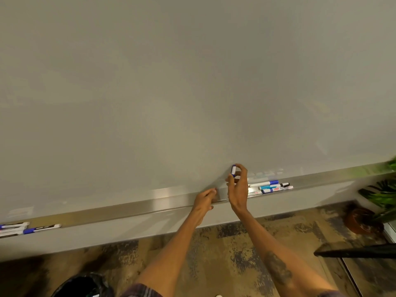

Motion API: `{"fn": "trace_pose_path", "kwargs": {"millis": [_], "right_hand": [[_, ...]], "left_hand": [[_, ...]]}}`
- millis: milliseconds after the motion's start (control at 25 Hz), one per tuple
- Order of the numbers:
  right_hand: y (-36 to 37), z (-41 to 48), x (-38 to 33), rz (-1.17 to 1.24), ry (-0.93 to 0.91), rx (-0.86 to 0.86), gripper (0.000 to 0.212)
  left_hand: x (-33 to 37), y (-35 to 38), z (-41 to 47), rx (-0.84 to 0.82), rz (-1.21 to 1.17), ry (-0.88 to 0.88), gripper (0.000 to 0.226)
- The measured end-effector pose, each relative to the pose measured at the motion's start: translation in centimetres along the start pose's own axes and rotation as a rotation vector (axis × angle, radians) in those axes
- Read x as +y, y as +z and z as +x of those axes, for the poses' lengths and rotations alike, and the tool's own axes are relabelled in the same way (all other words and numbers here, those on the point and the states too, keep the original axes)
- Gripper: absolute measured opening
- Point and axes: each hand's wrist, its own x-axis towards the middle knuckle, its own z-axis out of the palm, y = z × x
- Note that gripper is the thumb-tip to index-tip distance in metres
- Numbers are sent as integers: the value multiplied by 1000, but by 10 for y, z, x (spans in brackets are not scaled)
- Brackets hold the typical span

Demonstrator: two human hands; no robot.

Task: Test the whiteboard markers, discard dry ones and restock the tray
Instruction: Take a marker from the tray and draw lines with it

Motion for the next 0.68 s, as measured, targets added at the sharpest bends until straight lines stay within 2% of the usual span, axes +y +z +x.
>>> {"fn": "trace_pose_path", "kwargs": {"millis": [120,240,320,360,560,680], "right_hand": [[14,-26,-10,7,-142,-139,38],[32,-38,-20,-14,-159,-240,38],[95,-93,-71,12,-292,-374,32],[99,-94,-74,14,-292,-413,28],[136,-111,-100,-59,-319,-473,27],[165,-126,-132,-208,-370,-490,30]], "left_hand": [[11,-22,-19,72,-125,159,39],[31,-28,-25,97,-205,259,37],[35,-115,-67,204,-325,369,32],[40,-116,-70,212,-358,381,30],[41,-153,-87,292,-424,464,25],[50,-185,-98,348,-492,532,26]]}}
